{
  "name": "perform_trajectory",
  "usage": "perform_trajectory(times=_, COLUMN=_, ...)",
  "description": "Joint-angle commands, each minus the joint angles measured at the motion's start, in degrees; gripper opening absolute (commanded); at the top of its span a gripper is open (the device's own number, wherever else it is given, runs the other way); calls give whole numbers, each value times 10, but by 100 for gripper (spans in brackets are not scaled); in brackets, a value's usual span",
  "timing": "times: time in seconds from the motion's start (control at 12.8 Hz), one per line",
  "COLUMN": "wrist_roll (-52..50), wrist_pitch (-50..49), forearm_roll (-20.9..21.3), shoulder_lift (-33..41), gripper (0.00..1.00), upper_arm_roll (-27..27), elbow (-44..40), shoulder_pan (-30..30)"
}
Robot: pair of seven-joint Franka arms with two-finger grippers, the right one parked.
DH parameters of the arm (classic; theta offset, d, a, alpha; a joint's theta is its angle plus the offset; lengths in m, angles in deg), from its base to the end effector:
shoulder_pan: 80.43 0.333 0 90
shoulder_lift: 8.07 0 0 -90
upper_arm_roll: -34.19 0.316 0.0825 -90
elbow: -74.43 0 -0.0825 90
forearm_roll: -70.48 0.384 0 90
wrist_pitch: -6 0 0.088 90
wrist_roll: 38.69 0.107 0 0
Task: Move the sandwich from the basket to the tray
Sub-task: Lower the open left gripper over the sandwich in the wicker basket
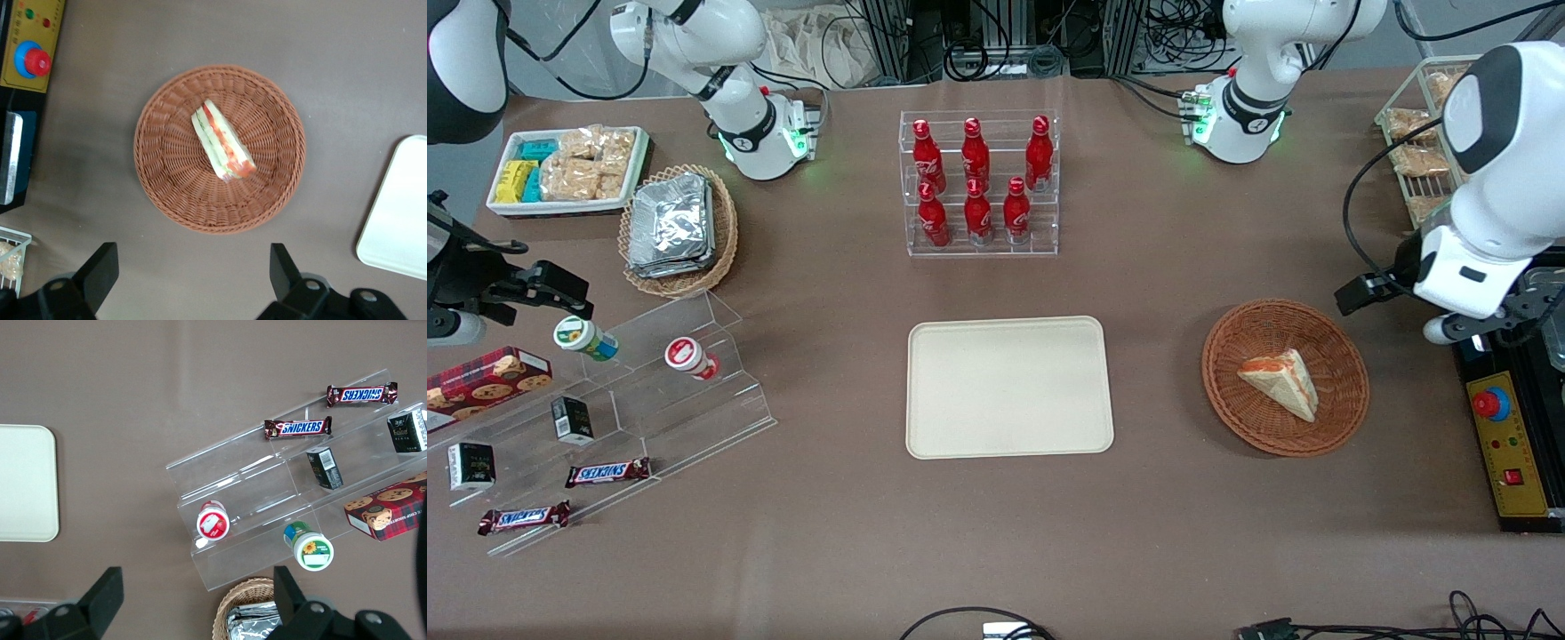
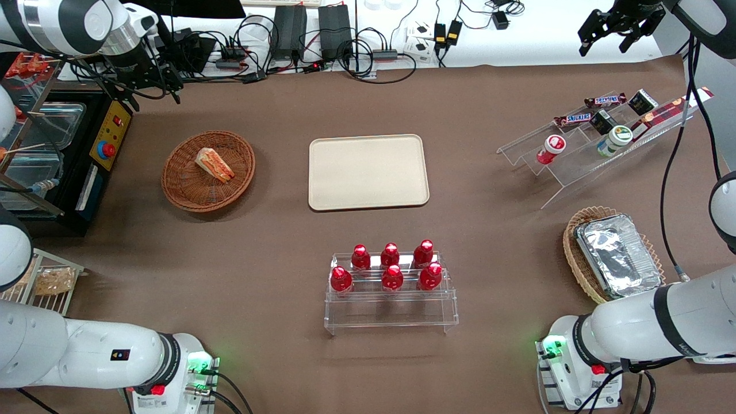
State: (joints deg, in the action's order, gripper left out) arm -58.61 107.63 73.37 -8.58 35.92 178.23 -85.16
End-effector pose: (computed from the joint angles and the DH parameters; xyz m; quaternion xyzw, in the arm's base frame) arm 0.5602 -0.0250 0.5224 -0.9894 -0.1414 0.0180 0.0289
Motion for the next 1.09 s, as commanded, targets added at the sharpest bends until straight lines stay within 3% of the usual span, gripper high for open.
perform_trajectory(times=0.0, wrist_roll=9, wrist_pitch=0, forearm_roll=5, shoulder_lift=-9, gripper=100, upper_arm_roll=-3, elbow=-10, shoulder_pan=9)
perform_trajectory(times=0.39, wrist_roll=-19, wrist_pitch=12, forearm_roll=-4, shoulder_lift=-48, gripper=100, upper_arm_roll=-2, elbow=-11, shoulder_pan=22)
perform_trajectory(times=0.62, wrist_roll=-87, wrist_pitch=107, forearm_roll=-44, shoulder_lift=-71, gripper=100, upper_arm_roll=-2, elbow=46, shoulder_pan=38)
perform_trajectory(times=0.86, wrist_roll=-221, wrist_pitch=216, forearm_roll=-46, shoulder_lift=-90, gripper=100, upper_arm_roll=-4, elbow=113, shoulder_pan=38)
perform_trajectory(times=1.02, wrist_roll=-239, wrist_pitch=243, forearm_roll=-47, shoulder_lift=-108, gripper=100, upper_arm_roll=-4, elbow=128, shoulder_pan=37)
